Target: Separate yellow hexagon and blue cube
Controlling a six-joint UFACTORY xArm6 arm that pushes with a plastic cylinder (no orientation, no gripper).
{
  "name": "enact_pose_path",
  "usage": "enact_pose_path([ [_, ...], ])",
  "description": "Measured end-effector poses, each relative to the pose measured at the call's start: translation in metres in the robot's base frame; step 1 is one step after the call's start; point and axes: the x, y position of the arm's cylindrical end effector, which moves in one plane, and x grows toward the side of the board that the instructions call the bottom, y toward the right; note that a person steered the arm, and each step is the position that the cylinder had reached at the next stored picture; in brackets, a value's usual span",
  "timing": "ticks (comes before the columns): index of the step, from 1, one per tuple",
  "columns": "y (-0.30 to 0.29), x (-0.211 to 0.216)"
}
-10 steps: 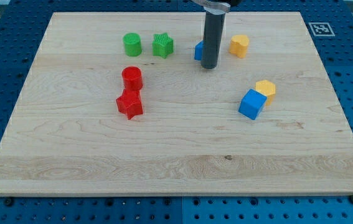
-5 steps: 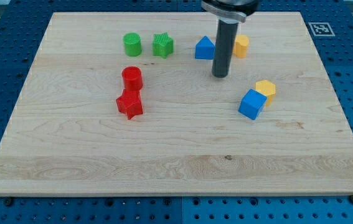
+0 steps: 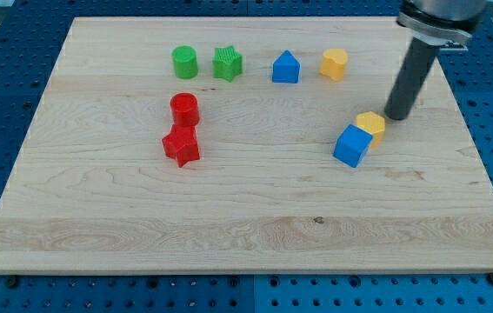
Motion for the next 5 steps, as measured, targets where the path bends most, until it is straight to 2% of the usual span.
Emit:
enact_pose_path([
  [2, 0.015, 0.060],
  [3, 0.005, 0.060],
  [4, -0.035, 0.060],
  [5, -0.050, 0.044],
])
